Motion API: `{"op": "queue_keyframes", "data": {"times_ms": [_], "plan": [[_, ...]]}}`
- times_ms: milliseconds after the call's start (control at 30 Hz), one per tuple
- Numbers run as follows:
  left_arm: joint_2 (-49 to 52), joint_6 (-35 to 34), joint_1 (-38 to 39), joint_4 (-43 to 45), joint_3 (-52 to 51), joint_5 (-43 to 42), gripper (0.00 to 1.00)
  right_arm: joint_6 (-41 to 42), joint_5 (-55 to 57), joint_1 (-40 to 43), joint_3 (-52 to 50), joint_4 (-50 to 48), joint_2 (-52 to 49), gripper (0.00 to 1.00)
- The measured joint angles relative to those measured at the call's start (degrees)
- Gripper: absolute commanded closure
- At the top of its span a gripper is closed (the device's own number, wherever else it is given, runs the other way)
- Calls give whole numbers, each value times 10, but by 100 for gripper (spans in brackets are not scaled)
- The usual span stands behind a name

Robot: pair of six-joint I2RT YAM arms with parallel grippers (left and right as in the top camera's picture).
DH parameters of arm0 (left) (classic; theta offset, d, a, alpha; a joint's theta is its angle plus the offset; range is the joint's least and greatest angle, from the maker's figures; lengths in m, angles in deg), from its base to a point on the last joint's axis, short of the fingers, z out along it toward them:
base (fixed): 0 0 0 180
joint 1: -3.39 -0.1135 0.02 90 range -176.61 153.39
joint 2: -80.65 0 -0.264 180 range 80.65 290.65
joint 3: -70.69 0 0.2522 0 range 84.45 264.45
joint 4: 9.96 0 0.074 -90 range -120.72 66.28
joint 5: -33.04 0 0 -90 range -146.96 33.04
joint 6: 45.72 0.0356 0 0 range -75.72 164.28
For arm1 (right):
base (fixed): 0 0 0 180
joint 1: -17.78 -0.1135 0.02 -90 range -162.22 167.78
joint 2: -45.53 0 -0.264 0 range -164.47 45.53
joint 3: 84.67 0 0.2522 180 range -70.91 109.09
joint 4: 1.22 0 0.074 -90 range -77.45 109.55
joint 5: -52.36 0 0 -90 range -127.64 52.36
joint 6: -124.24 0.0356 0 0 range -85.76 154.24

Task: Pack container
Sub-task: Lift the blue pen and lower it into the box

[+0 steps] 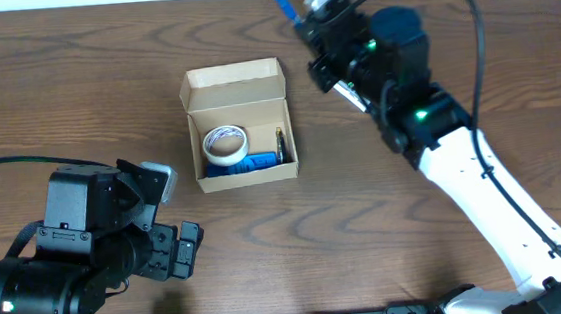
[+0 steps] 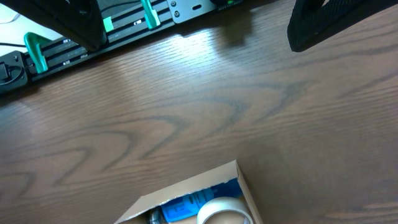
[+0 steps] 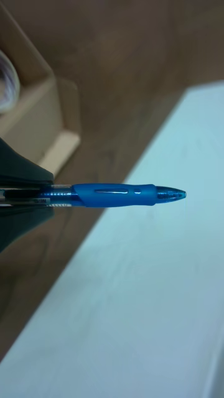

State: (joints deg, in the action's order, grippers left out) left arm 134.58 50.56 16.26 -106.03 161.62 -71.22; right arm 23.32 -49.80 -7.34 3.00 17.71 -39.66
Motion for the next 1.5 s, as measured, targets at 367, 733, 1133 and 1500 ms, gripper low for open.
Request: {"op": "queue_keyframes", "data": {"times_ms": [367, 733, 1133, 1500], "plan": [[0, 0, 0, 0, 0, 0, 5, -291, -107, -78, 0, 111, -56, 99], [0, 0, 0, 0, 0, 0, 5, -414, -162, -87, 0, 113, -173, 99], [0, 0, 0, 0, 0, 0, 5, -414, -133, -120, 0, 135, -201, 99], [0, 0, 0, 0, 0, 0, 5, -387, -119, -132, 0, 178, -201, 99]]}}
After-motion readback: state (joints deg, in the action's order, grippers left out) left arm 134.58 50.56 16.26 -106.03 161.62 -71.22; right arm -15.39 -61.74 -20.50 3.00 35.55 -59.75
